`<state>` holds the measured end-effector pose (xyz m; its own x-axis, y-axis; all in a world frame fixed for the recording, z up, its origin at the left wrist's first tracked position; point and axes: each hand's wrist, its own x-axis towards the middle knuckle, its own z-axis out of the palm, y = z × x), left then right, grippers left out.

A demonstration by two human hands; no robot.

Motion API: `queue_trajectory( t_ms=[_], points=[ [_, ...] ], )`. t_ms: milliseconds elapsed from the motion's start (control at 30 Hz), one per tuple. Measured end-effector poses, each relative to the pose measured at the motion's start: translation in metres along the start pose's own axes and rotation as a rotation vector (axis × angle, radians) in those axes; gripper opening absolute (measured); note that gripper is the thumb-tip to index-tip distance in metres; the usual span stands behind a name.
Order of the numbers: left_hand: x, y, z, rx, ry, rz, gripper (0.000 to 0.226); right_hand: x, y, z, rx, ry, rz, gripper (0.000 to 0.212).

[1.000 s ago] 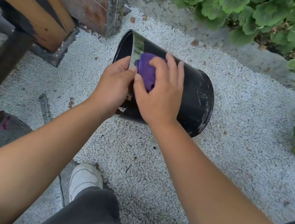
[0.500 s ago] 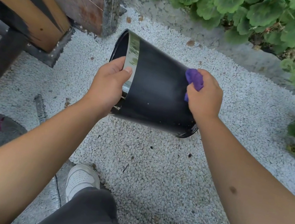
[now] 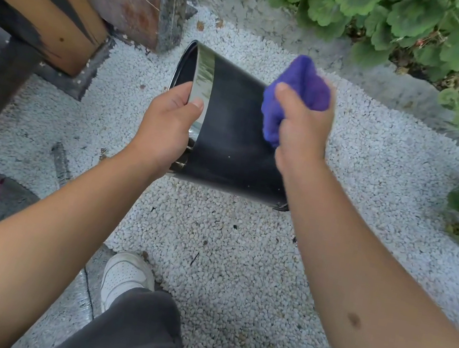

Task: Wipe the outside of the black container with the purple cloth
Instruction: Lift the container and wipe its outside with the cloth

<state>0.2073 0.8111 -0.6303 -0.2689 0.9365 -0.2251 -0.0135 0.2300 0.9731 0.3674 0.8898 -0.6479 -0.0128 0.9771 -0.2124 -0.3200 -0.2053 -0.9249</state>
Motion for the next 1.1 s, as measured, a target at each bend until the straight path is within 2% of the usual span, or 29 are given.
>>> queue_trajectory(
  t_ms=[133, 267, 400, 500, 567, 633, 733, 800, 833, 867, 967, 1033, 1100],
  points=[
    [0.000, -0.002, 0.000, -0.022, -0.021, 0.024, 0.036, -0.015, 0.021, 0.006, -0.467, 0.137, -0.050, 0.036],
    [-0.002, -0.003, 0.000, -0.002, -0.035, 0.037, 0.037, 0.008, 0.027, -0.026, -0.643, 0.241, -0.063, 0.028],
    [-0.003, -0.002, 0.005, 0.011, -0.039, 0.054, 0.038, 0.024, 0.030, -0.066, -0.822, 0.285, 0.004, 0.033],
    [-0.004, -0.002, 0.007, 0.023, -0.049, 0.053, 0.038, 0.030, 0.022, -0.086, -0.723, 0.387, 0.043, 0.036],
    [-0.003, -0.002, 0.007, 0.009, -0.036, 0.047, 0.038, 0.033, 0.013, -0.089, -0.424, 0.562, 0.058, 0.051],
    [-0.002, -0.002, 0.004, -0.001, -0.019, 0.037, 0.037, 0.034, 0.006, -0.082, -0.023, 0.639, 0.126, 0.063],
    [-0.001, -0.004, 0.000, 0.017, 0.001, 0.035, 0.035, 0.030, -0.001, -0.055, 0.350, 0.477, 0.269, 0.046],
    [-0.001, -0.006, 0.000, 0.002, -0.013, 0.040, 0.036, 0.020, -0.007, -0.027, 0.399, 0.303, 0.359, 0.039],
    [-0.001, -0.006, 0.001, -0.003, -0.018, 0.043, 0.036, 0.015, -0.008, -0.013, 0.343, 0.227, 0.363, 0.039],
    [0.000, -0.006, 0.002, 0.000, -0.018, 0.046, 0.035, 0.010, -0.010, 0.000, 0.220, 0.154, 0.334, 0.037],
    [0.001, -0.007, 0.004, 0.017, -0.016, 0.062, 0.029, -0.006, -0.012, 0.022, -0.373, -0.094, 0.137, 0.030],
    [0.000, -0.007, 0.001, 0.011, -0.027, 0.058, 0.028, -0.009, -0.009, 0.022, -0.711, -0.145, -0.076, 0.037],
    [-0.002, -0.007, -0.001, -0.005, -0.032, 0.039, 0.030, -0.010, -0.006, 0.019, -0.906, -0.138, -0.251, 0.041]
  ],
)
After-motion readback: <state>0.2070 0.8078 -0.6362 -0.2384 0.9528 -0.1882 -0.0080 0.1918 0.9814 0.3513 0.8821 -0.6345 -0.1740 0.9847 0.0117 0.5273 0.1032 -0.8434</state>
